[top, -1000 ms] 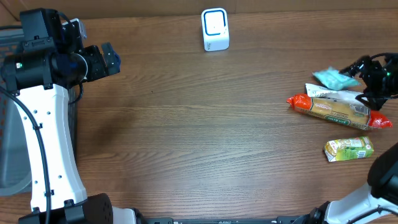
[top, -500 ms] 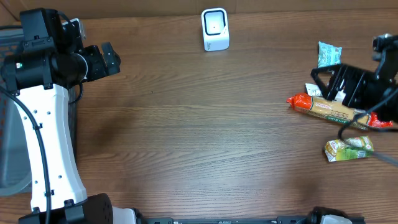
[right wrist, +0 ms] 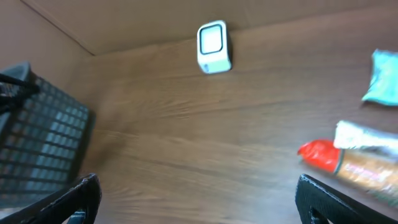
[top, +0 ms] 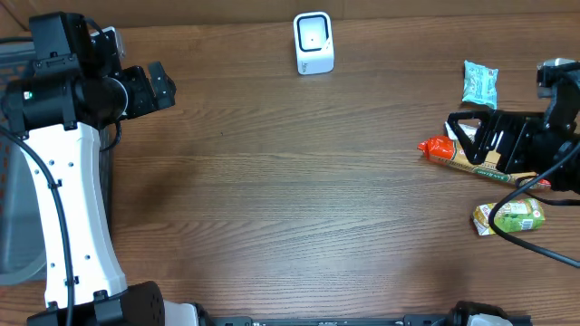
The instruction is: Scan the item barcode
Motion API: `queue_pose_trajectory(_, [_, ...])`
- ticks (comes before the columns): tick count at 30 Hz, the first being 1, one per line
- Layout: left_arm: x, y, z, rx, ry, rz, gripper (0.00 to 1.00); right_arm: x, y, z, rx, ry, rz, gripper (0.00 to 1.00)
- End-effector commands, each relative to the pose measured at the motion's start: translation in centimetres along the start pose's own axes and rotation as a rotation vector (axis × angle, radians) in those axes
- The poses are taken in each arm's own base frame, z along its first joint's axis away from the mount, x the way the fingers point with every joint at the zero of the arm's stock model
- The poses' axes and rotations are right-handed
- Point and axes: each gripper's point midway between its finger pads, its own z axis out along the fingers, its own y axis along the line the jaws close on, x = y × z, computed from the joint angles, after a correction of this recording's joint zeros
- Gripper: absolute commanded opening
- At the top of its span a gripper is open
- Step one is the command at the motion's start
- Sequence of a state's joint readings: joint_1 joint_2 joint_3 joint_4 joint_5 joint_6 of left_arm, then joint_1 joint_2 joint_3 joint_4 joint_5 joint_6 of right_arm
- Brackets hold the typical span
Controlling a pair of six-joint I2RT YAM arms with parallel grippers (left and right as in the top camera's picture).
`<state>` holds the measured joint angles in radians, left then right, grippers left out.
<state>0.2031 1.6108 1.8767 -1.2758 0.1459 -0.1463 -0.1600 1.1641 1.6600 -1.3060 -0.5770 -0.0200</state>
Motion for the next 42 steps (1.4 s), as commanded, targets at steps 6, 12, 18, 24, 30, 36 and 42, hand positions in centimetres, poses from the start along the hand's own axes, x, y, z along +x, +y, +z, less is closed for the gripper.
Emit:
queue_pose_trajectory(6, [-0.4,-0.2,-0.5,0.004,-0.019,0.026,1.0,0.0,-3.1,1.2,0.162,-0.255,-0.229,1.0])
queue_pose_trajectory(12, [-0.4,-0.2,-0.5,0.004,-0.019,0.026,1.0,3.8,-4.2,2.7,0.199,-0.46,-0.341,1.0])
queue_pose_trajectory(18, [-0.4,-0.2,-0.5,0.004,-0.019,0.026,1.0,8.0,-5.2,4.6,0.17,-0.661,-0.417,1.0])
queue_pose_trajectory(24, [-0.4,-0.2,-0.5,0.004,-0.019,0.026,1.0,12.3,-6.8,7.0,0.152,-0.736,-0.448,1.0])
queue_pose_trajectory(30, [-0.4,-0.2,-0.5,0.004,-0.019,0.027,0.99,13.9,-7.6,7.7,0.185,-0.764,-0.433,1.0])
queue_pose_trajectory(36, [-0.4,-0.2,-0.5,0.004,-0.019,0.027,1.0,16.1,-8.4,8.9,0.186,-0.678,-0.416,1.0])
queue_pose_trajectory(42, [-0.4,-0.2,-0.5,0.004,-0.019,0.027,1.0,16.6,-8.6,9.3,0.17,-0.656,-0.365,1.0])
